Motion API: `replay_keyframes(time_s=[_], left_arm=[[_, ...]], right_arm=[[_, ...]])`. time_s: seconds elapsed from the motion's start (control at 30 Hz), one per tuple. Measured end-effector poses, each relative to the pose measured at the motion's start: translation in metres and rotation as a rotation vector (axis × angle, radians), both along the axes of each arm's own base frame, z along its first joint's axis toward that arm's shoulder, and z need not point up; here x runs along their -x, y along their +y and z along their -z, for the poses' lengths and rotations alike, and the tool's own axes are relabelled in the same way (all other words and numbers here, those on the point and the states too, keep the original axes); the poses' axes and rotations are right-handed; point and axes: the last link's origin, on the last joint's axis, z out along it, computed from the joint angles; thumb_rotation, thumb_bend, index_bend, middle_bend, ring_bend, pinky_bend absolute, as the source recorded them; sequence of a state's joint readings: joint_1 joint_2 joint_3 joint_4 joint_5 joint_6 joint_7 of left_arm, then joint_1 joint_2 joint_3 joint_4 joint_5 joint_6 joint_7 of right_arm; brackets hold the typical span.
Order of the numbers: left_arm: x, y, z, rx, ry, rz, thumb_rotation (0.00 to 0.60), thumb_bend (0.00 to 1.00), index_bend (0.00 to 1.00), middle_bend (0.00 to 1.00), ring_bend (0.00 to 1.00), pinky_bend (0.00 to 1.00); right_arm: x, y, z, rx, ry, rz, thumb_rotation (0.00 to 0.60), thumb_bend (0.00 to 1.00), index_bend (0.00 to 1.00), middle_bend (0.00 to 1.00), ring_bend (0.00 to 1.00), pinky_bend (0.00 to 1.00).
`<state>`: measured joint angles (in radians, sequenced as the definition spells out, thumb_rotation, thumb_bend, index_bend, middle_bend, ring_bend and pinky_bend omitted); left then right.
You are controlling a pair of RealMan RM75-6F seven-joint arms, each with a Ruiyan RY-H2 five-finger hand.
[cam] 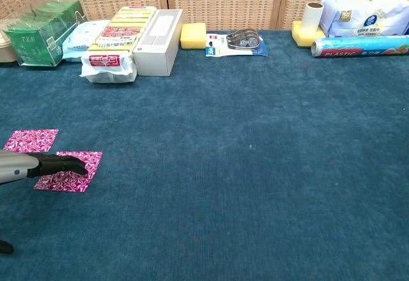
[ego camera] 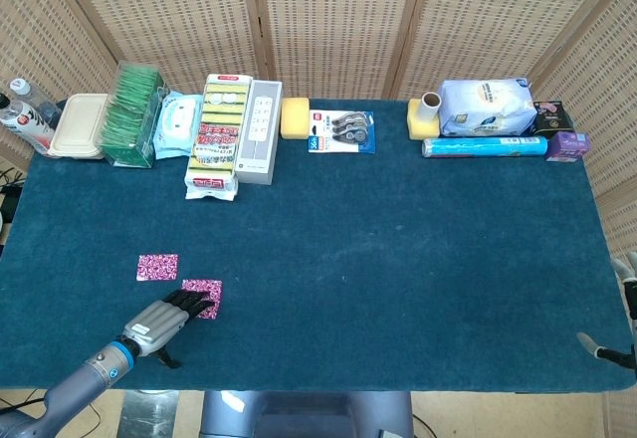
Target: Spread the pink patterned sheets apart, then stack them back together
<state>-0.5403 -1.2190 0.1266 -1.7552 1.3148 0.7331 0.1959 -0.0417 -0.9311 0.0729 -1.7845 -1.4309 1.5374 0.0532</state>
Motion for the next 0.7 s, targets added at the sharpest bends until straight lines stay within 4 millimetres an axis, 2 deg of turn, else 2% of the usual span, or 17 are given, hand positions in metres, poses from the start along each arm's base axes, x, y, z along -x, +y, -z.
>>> replay_keyframes(time_s=[0.7], left_arm=[[-0.023,0.026,0.01,-0.027,0.011,0.021,0.6,0.06,0.0,0.0,0.0,0.02]], right_arm=[[0.002,0.0,-0.002,0.002,0.001,0.006,0.6,0.0,0.07,0.01,0.0,0.0]])
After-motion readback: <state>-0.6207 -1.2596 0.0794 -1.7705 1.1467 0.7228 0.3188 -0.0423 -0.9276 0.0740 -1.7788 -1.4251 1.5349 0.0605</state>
